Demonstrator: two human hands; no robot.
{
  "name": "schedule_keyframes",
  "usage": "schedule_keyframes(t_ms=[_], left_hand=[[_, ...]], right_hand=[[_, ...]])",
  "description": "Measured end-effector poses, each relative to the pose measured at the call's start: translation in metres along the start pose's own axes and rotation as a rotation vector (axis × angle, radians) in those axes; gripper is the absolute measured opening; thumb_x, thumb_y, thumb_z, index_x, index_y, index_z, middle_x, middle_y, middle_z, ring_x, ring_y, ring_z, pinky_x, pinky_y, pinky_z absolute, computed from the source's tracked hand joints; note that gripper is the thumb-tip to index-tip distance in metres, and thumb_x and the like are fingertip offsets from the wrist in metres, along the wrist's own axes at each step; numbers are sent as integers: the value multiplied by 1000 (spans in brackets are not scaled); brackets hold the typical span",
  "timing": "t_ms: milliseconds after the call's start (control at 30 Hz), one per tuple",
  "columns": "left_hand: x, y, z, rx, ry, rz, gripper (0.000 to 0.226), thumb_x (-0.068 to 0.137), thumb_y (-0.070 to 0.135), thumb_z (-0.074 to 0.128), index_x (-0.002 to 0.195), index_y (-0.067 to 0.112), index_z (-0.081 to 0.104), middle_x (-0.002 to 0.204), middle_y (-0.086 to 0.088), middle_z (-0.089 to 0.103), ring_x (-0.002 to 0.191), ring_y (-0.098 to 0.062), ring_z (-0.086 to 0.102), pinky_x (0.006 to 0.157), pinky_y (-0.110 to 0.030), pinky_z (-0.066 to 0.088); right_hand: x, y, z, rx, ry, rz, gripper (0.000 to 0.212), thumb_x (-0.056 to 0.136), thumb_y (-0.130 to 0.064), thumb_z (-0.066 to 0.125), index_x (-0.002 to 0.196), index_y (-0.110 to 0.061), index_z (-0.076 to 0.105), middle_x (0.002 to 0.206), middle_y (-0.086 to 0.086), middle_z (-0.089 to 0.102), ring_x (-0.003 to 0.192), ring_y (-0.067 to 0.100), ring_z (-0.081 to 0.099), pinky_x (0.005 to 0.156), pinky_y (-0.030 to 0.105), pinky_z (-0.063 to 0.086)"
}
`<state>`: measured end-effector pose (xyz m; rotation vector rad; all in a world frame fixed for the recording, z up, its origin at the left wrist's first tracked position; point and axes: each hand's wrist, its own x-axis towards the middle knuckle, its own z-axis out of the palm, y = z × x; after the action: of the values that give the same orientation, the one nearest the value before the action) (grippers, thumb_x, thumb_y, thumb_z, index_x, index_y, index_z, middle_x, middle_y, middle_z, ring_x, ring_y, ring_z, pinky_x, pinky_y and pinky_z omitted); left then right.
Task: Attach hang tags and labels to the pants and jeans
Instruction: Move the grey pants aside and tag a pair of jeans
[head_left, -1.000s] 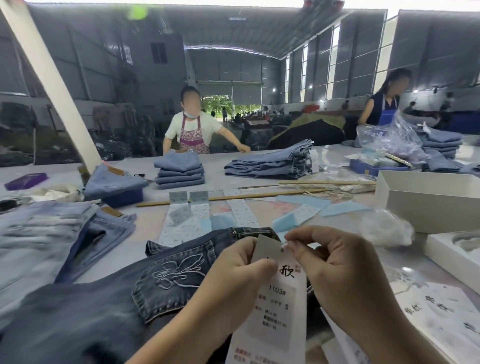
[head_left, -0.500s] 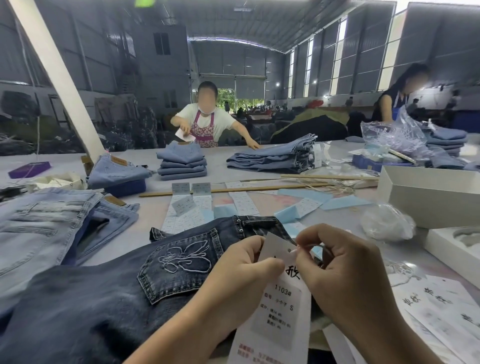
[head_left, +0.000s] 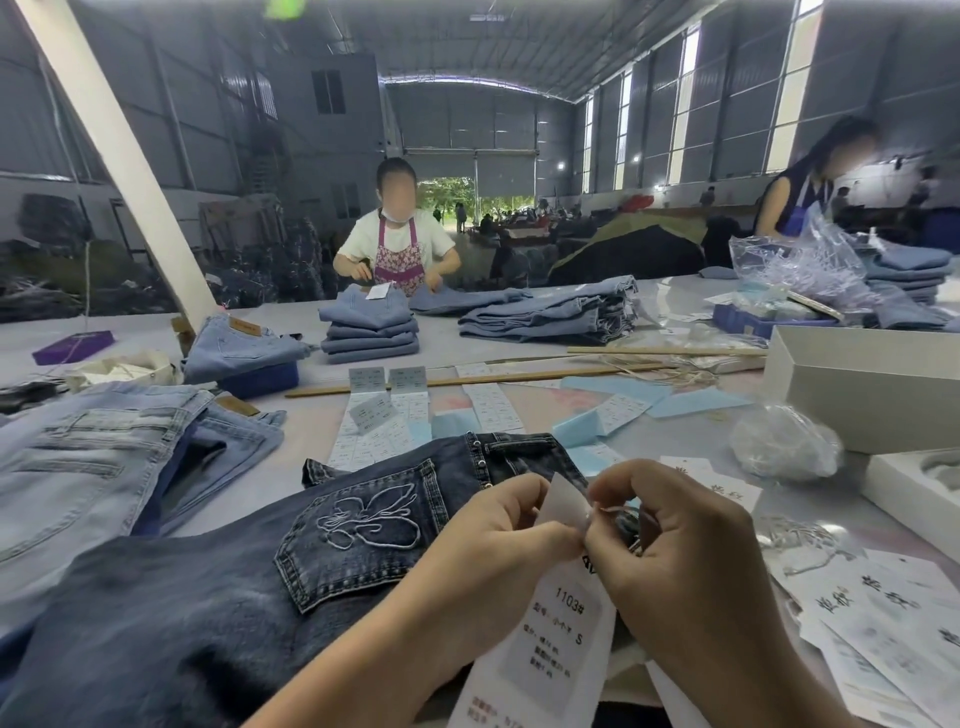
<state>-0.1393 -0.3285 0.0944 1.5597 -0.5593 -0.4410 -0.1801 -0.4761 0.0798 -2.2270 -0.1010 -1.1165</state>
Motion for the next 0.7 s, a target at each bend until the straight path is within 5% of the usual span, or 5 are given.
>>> schedule_keyframes(t_ms=[100,200,367,567,700], left_hand=[[6,3,0,19,9,-24,14,84,24,57,83,12,64,72,-3,65,71,-23,62,67,-29,49],[11,1,-4,-11,57,-51,41,92,20,37,69,14,70,66,-3,68,64,-20,55,58,-25,44],[6,-2,-1,22,70,91,8,75,21,63,73,25,70,69,2,65,60,-8,56,58,-19,43],[10,-1,-5,147,129,145,7,89,14,71,89,20,73,79,2,74,66,-6,63,57,-12,45],[12,3,-2,186,136,112,3,87,17,72,86,18,75,74,0,73,63,-6,61,56,-11,43]], right_hand=[[-2,1,-2,48,-4,-11,26,69,-8,77,72,-30,64,59,-27,52,61,-7,54,50,1,34],[-4,2,-4,116,6,-29,32,67,0,83,71,-27,67,62,-33,52,50,-7,48,46,-2,26],[-9,-3,-2,151,27,-64,16,69,-16,74,73,-30,66,64,-35,51,42,-2,38,44,0,23],[-8,-1,-6,116,10,-113,13,71,-16,75,77,-26,69,67,-39,48,54,-16,46,52,-4,26],[-9,6,-7,116,38,-108,21,70,-5,81,71,-23,70,63,-35,48,49,-9,44,49,-1,24]])
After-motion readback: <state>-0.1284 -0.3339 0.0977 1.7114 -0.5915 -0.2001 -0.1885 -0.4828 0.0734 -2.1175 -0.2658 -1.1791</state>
